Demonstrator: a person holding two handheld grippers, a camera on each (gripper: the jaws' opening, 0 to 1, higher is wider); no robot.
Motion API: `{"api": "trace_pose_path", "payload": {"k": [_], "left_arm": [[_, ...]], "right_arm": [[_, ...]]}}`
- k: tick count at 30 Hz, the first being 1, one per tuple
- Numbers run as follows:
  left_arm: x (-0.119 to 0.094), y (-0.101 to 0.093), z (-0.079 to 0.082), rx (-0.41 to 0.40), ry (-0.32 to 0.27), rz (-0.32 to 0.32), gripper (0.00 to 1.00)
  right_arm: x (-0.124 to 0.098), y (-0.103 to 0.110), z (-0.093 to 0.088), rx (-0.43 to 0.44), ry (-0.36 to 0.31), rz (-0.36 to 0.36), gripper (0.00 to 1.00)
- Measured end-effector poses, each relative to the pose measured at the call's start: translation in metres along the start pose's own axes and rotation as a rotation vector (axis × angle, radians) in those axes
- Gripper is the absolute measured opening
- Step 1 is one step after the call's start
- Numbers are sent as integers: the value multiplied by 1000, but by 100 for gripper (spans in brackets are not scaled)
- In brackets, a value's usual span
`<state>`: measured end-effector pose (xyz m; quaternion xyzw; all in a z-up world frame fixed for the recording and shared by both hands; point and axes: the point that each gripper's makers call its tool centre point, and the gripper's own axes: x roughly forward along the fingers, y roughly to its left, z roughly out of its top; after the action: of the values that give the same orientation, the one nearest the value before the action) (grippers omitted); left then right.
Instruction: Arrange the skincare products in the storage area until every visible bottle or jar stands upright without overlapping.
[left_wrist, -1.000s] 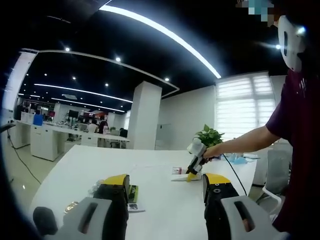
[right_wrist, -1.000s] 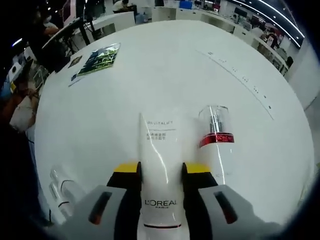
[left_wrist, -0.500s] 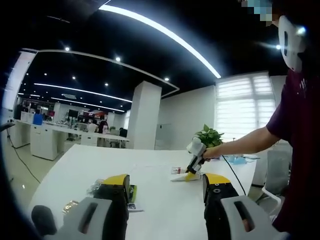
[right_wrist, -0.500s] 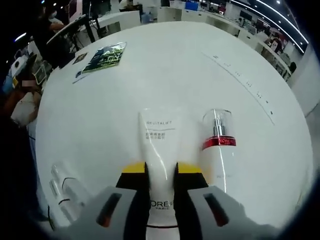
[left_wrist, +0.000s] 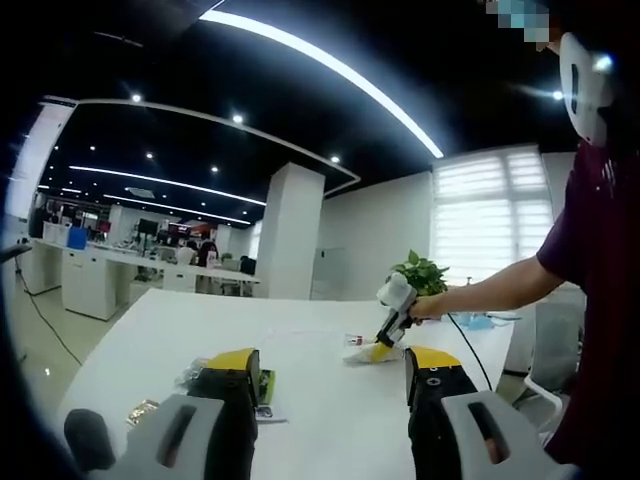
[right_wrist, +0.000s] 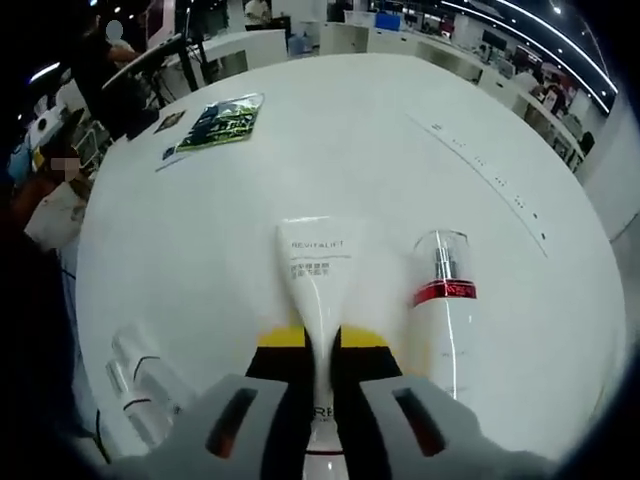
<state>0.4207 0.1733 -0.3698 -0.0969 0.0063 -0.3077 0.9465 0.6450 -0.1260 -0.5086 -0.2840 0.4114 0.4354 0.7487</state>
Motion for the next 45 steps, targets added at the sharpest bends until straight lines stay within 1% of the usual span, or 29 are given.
{"api": "trace_pose_path", "payload": {"k": [1, 4, 7, 8, 10, 16, 21, 25, 29, 33, 38, 40, 42, 43, 45], "left_arm": [[-1, 1, -1, -3, 1, 5, 61], [-1, 1, -1, -10, -2, 6, 61], [0, 0, -1, -9, -1, 2, 61], [0, 0, -1, -8, 0, 0, 61], [1, -1, 0, -6, -1, -2, 61], [1, -1, 0, -10, -4, -4, 61], [2, -3, 0, -9, -4, -10, 61], [2, -3, 0, -10, 0, -12, 61], [2, -3, 0, -15, -2, -9, 61], [1, -2, -1, -16, 3, -7, 61], [3, -1, -4, -31, 14, 0, 61], [5, -2, -5, -36, 20, -1, 61], [7, -2, -8, -33, 32, 4, 60], [8, -1, -9, -23, 33, 9, 60], [8, -1, -8, -35, 29, 9, 60]], "right_arm": [[-1, 0, 0, -4, 1, -11, 3], [-4, 3, 5, -6, -27, -9, 3], [-8, 4, 6, -22, -30, -24, 2], [-9, 1, 7, -24, -41, -38, 2], [-14, -1, 11, -6, -71, -45, 2], [-25, -2, 22, -20, -112, -69, 2], [-34, 3, 37, -45, -164, -92, 3], [-40, 6, 54, -60, -226, -120, 2], [-42, 10, 66, -73, -266, -128, 2], [-45, 21, 82, -85, -321, -122, 3], [-48, 40, 99, -101, -381, -114, 3], [-48, 47, 104, -102, -399, -106, 3], [-48, 51, 109, -106, -420, -124, 3], [-47, 55, 111, -109, -429, -129, 3], [-48, 63, 116, -103, -453, -122, 3]]}}
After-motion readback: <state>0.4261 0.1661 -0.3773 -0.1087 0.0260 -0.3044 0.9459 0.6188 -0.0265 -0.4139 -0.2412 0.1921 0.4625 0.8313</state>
